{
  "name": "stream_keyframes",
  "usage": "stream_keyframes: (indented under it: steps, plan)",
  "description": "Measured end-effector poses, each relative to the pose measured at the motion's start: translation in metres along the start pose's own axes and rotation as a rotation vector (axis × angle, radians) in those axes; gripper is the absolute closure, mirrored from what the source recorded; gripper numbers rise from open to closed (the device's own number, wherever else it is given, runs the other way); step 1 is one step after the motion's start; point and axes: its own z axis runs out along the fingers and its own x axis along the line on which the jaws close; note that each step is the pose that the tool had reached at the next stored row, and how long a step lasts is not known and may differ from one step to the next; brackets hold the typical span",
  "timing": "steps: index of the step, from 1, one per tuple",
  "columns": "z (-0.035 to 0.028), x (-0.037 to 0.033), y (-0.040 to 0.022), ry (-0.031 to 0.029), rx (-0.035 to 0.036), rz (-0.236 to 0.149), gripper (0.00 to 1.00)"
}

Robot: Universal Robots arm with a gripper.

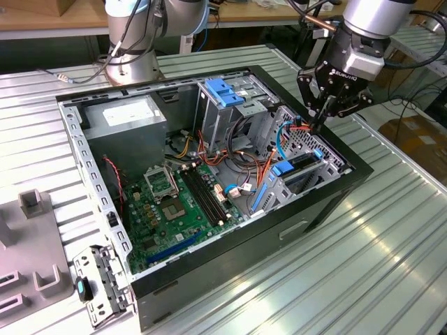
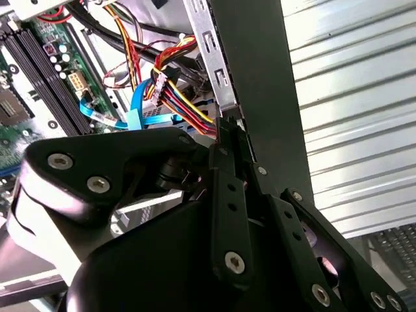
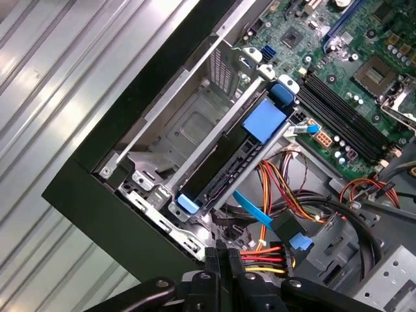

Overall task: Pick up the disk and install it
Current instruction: 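Insert the first disk wire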

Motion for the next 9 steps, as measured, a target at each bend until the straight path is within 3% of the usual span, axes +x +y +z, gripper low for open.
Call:
stream_keyframes:
  steps: [9]
  plan:
    - [0.0004,-0.0004,0.0005,0.0,-0.0053,0.119,0.83]
